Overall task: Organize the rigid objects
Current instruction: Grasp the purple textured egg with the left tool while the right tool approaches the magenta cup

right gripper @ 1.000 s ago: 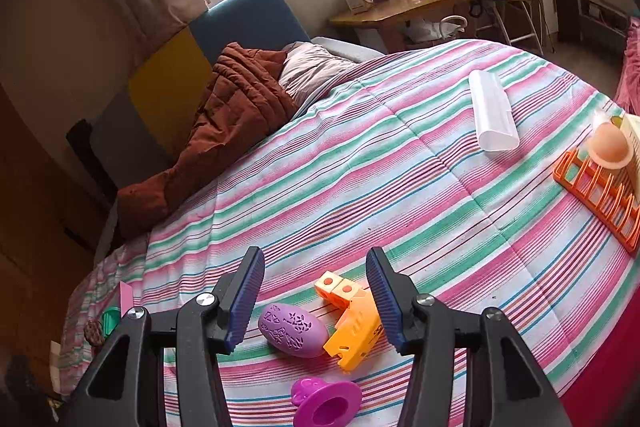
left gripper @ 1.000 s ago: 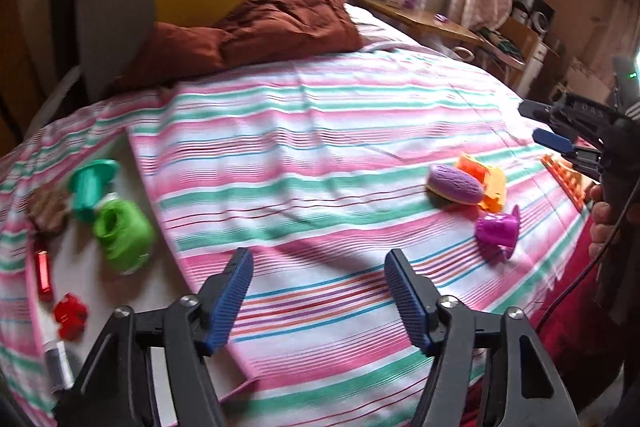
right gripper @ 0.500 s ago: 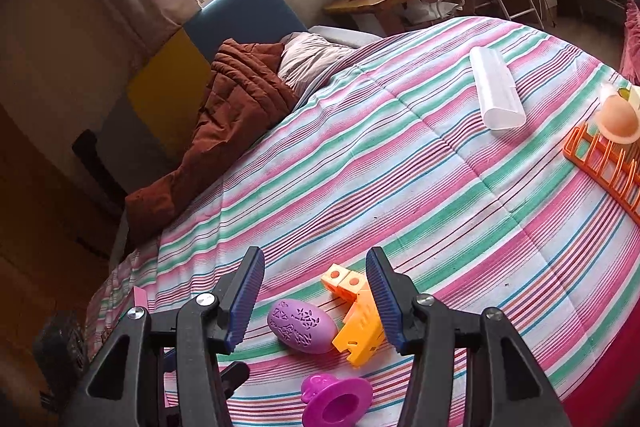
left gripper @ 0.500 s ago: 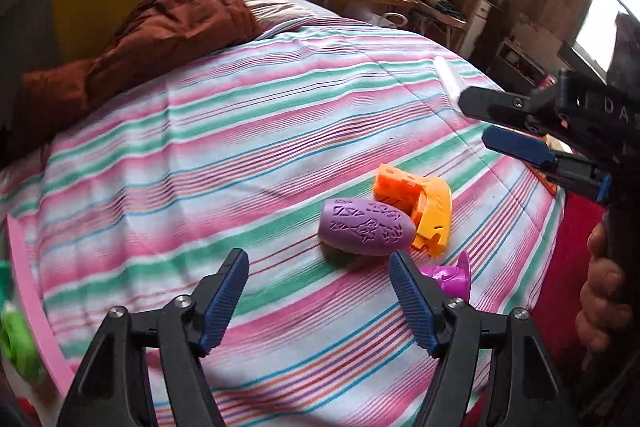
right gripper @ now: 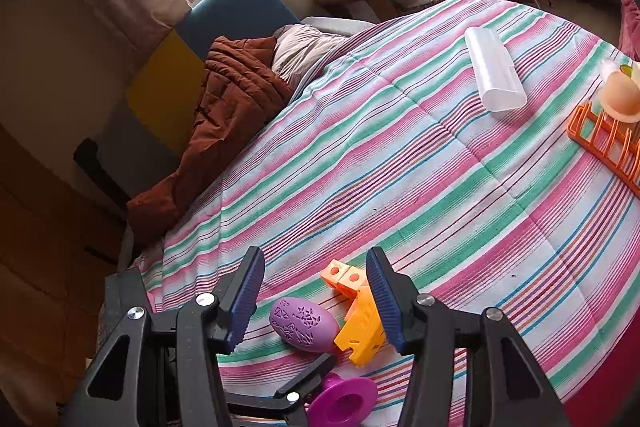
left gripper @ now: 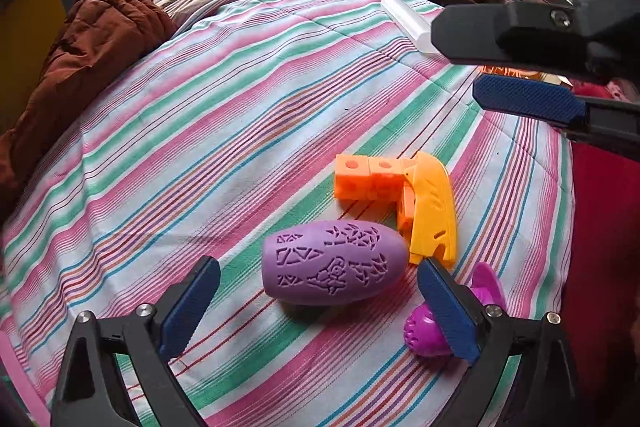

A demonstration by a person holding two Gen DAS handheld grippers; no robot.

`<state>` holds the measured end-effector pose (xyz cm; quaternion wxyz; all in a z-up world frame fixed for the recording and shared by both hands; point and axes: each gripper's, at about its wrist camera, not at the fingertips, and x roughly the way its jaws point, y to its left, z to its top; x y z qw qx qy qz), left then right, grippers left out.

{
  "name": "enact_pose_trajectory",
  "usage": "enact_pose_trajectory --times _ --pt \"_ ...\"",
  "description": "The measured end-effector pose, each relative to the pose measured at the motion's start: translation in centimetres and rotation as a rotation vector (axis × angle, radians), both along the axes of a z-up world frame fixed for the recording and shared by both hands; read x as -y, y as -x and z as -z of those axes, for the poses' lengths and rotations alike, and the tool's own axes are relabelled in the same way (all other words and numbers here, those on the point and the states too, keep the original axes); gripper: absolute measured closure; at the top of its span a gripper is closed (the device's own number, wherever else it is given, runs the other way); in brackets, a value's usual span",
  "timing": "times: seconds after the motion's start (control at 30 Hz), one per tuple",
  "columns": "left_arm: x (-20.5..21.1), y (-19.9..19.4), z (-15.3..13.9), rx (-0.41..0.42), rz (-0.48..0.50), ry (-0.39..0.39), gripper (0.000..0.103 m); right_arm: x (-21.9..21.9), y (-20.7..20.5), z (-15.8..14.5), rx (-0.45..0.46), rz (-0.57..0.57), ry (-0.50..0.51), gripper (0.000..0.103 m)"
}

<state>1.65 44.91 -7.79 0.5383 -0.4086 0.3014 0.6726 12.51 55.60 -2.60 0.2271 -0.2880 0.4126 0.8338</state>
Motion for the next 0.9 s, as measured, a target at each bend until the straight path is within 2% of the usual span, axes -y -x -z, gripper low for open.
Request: enact_pose_trajectory --times 0.23,0.3,0.33,0.37,0.53,0.67,0.9 --pt "-1.6 1.4 0.9 0.078 -0.026 0.003 0.004 -0.1 -0.1 0.1 0.0 0.008 0.008 0.049" --pt "-1.3 1.8 1.1 0.119 -0.04 -0.008 0.012 -0.1 -0.1 0.1 0.0 0.015 0.011 0.05" --pt "-1.0 1.8 1.0 0.119 -0.039 -0.021 0.021 -0.1 -0.2 0.2 0.001 0.017 0.015 0.05" --pt "-0.7 1.8 0.8 0.134 -0.034 -0.029 0.026 -0.2 -0.2 0.2 0.001 0.02 0.017 0.05" --pt "1.7 1.4 0.6 0.11 -0.025 -0.03 0.027 -0.2 -0.2 0.1 0.004 0.022 0.015 0.05" --pt "5.2 2.2 0.2 0.121 -0.11 -0.05 0.027 -0.2 -0.2 0.2 0.008 0.029 0.019 0.05" --pt "11.9 1.9 0.1 0.041 -0.323 -0.074 0.027 -0.1 0.3 0.6 0.031 0.004 0.043 0.05"
